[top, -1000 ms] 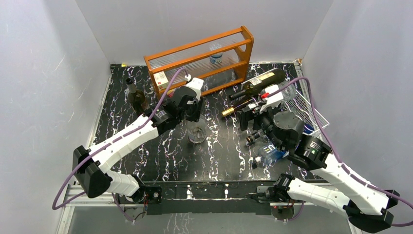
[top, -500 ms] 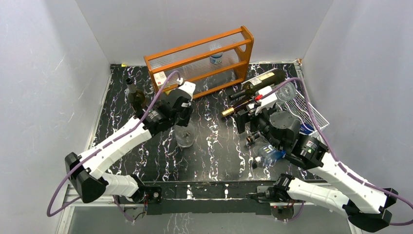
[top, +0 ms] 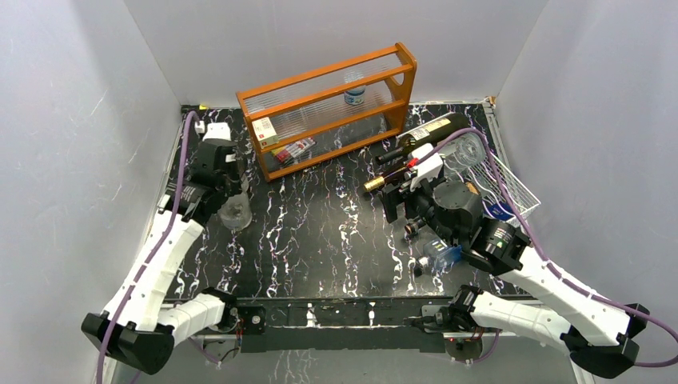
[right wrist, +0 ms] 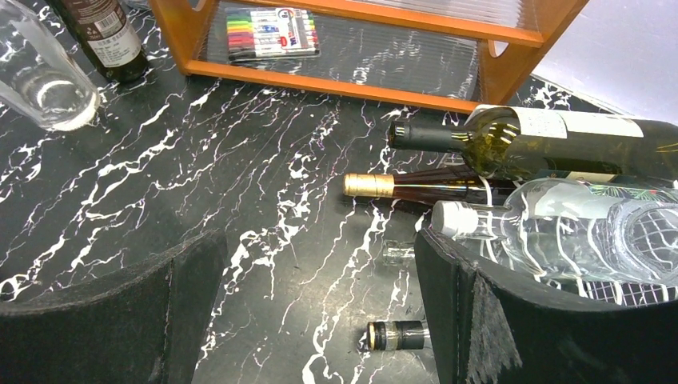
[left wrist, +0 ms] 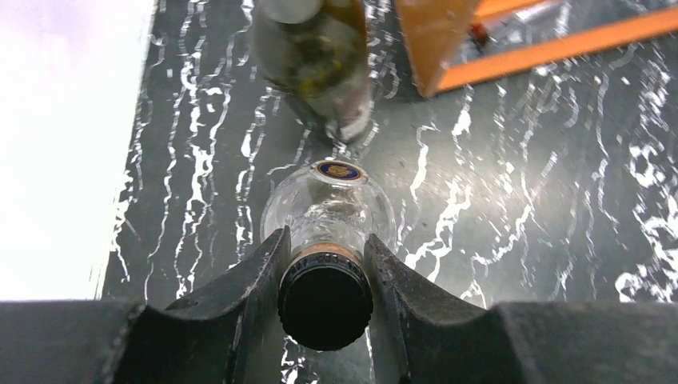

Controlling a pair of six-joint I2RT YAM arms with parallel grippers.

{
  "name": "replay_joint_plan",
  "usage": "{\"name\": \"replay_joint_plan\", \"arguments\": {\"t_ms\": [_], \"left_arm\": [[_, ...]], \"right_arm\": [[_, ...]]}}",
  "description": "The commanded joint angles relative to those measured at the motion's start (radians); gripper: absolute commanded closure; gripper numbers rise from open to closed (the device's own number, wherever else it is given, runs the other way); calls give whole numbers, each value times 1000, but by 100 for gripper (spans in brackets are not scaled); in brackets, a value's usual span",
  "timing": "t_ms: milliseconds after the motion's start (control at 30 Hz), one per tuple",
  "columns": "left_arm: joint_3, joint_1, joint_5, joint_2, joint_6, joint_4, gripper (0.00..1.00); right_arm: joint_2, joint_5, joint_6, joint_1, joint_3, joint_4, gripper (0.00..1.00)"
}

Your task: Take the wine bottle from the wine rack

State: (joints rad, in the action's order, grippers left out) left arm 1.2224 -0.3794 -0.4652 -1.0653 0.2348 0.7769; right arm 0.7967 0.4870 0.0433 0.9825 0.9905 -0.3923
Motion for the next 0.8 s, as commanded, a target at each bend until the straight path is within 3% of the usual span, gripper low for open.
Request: {"name": "replay_joint_plan", "arguments": {"t_ms": [0,267,567,767], "left_arm": [[-14,84,-125,83,17,-115,100],[-67,216,-244,116,83,-184,100],[-39,447,-124,2,118,-411,100],[-19,520,-84,-81,102,-573,100]], "right_arm": [[-2,-11,-30,4,8,67,2],[23,-36,-53,4,25,97,2],[51,-134,17,3,38,98,2],[31,-120,32,4,24,92,2]]}}
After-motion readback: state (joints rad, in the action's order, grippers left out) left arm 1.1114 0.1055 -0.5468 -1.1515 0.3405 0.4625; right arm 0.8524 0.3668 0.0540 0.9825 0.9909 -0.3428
